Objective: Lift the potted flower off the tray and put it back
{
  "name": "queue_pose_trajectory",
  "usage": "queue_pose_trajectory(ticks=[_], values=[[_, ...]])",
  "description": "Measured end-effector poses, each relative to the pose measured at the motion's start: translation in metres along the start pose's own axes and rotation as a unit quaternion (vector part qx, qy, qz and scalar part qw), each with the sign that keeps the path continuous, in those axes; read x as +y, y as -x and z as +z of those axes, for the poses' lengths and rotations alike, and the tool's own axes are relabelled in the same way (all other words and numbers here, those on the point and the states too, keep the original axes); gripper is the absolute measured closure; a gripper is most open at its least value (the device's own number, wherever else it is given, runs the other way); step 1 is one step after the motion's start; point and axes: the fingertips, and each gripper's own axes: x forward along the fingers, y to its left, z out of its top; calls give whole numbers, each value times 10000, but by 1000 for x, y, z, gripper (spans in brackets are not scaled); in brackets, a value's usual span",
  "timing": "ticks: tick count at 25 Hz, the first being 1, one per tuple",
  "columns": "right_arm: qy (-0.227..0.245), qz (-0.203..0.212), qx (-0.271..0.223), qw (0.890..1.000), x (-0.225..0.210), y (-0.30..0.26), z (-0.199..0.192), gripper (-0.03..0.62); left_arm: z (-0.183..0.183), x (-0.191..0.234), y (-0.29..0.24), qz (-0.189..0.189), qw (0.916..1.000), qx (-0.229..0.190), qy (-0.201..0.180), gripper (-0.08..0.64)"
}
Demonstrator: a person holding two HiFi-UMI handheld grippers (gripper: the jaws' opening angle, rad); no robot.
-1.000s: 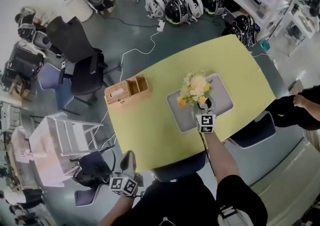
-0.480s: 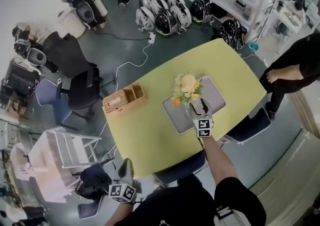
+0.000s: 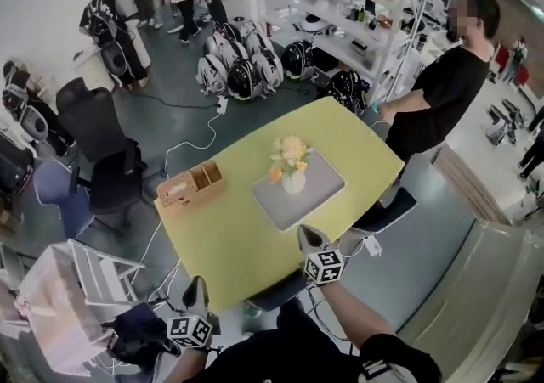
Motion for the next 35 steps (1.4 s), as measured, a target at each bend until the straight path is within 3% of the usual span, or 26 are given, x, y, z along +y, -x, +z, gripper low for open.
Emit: queue_pose_trajectory(ticks=[3, 9, 14, 21, 35], values=[[-109, 505, -102, 9986, 81, 44, 7, 588, 2, -3, 33, -377, 9993, -64, 8, 554], [99, 1425, -211, 9895, 246, 119, 10, 588, 3, -3, 110, -933, 9954, -182, -81, 554], [320, 1760, -225, 9836, 327, 167, -2, 588, -7, 6, 166, -1147, 9929, -283, -136, 554], [315, 1650, -267, 9854, 365, 203, -14, 588, -25, 26, 216, -1136, 9931, -287, -82, 554], [580, 1722, -294, 9829, 394, 201, -22, 589, -19, 35, 237, -1141, 9916, -579, -168, 554]])
